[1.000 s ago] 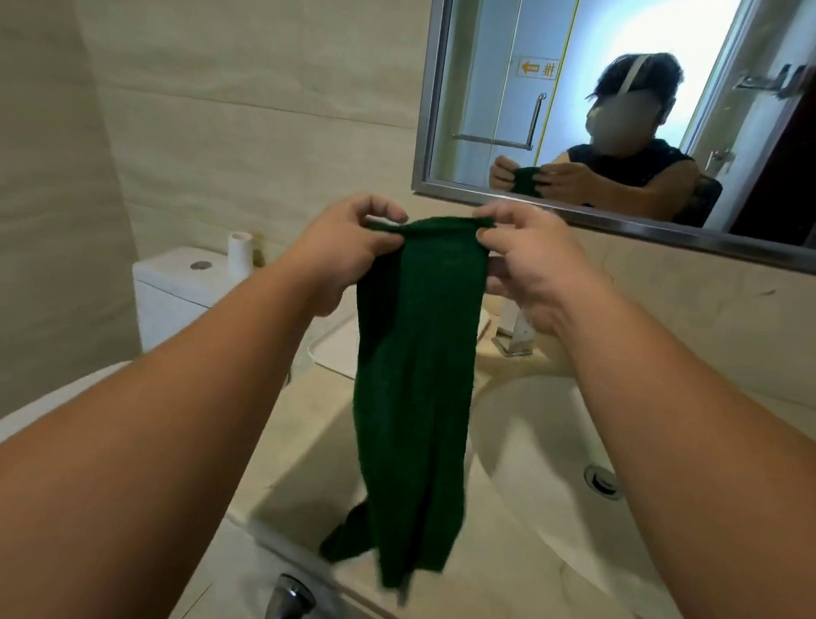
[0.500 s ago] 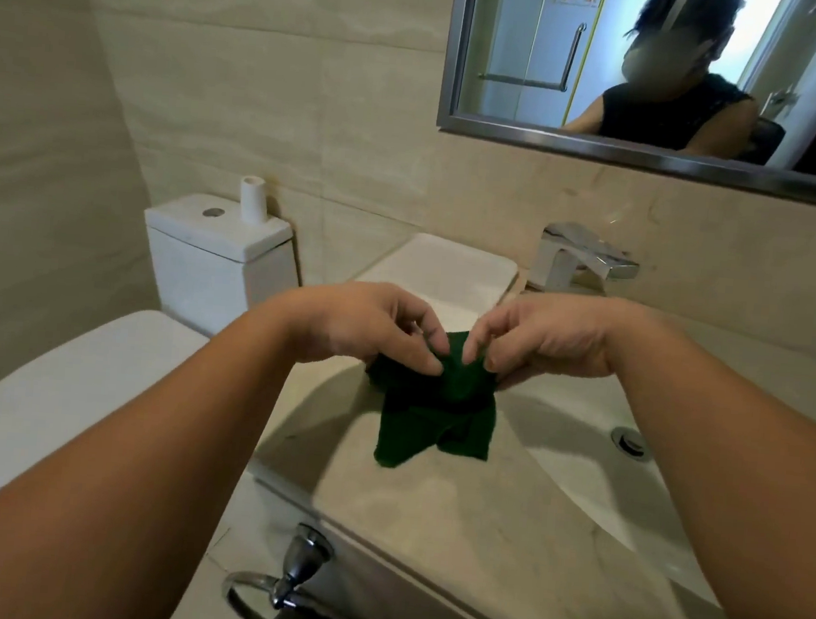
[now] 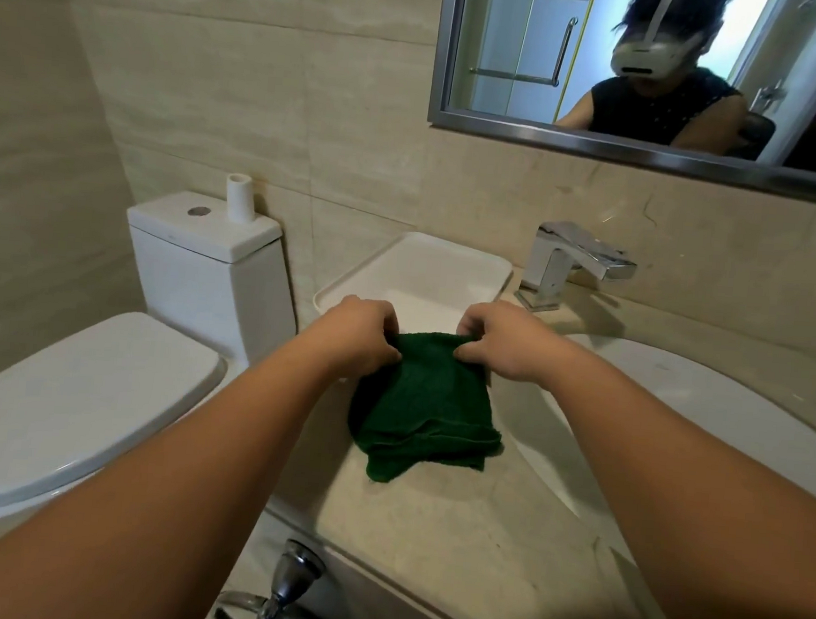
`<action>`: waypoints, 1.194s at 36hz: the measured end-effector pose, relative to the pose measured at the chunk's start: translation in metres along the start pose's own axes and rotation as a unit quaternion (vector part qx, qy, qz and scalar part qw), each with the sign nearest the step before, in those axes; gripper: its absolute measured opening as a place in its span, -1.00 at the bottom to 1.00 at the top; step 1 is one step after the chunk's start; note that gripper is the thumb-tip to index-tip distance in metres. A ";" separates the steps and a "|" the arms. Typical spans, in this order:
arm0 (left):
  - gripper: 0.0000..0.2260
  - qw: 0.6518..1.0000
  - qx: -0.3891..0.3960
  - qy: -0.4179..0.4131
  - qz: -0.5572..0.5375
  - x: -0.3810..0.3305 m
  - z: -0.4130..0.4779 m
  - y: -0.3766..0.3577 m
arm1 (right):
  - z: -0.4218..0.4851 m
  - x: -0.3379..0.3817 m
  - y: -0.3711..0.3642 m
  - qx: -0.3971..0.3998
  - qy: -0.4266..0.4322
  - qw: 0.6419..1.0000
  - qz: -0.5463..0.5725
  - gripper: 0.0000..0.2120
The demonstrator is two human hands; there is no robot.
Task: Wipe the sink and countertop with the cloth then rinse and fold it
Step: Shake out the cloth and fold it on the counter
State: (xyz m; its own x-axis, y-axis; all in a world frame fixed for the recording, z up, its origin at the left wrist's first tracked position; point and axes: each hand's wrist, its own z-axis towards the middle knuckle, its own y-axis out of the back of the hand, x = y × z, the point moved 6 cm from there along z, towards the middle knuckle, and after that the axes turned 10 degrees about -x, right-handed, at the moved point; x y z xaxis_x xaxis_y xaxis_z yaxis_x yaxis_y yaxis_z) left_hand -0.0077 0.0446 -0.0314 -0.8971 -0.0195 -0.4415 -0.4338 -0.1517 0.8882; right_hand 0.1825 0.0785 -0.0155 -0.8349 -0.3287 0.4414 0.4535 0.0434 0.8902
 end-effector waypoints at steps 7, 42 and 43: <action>-0.93 0.996 -0.036 -0.038 -0.075 -0.008 -0.008 0.025 | -0.009 0.007 0.022 0.026 -0.065 0.956 0.285 -0.93; -0.90 0.882 -0.165 -0.081 -0.435 -0.021 0.055 0.114 | 0.040 0.046 0.106 -0.257 0.040 0.903 0.343 -0.77; -0.88 0.885 -0.156 -0.084 -0.430 -0.017 0.056 0.111 | 0.041 0.046 0.102 -0.243 0.046 0.909 0.336 -0.76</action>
State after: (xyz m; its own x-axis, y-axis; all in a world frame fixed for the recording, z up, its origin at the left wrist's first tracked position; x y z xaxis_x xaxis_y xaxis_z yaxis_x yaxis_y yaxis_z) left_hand -0.0455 0.0836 0.0815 -0.2573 0.3795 -0.8887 -0.9419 -0.3041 0.1429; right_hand 0.1774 0.1059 0.0998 -0.2996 -0.4606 0.8355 0.9540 -0.1509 0.2589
